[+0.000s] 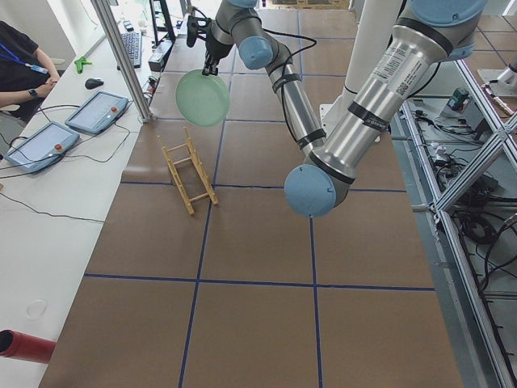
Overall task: Place plate on rack
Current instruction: 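Lift the plate with the left gripper and tilt it upright toward the rack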
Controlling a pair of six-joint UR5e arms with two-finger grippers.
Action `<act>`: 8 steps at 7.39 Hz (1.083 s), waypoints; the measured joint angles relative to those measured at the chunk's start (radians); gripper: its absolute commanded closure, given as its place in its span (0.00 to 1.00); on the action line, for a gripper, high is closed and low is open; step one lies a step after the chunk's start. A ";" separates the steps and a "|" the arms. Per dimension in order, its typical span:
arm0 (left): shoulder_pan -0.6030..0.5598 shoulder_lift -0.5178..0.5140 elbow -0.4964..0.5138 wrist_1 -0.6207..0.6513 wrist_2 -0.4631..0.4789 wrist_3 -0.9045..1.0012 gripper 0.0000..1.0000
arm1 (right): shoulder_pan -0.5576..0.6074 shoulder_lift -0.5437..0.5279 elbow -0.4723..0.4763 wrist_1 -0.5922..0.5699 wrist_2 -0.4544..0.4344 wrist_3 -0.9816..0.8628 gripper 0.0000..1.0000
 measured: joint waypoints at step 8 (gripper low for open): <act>0.002 0.204 0.389 -1.232 0.016 -0.467 1.00 | 0.000 0.000 0.000 0.000 0.000 0.000 0.00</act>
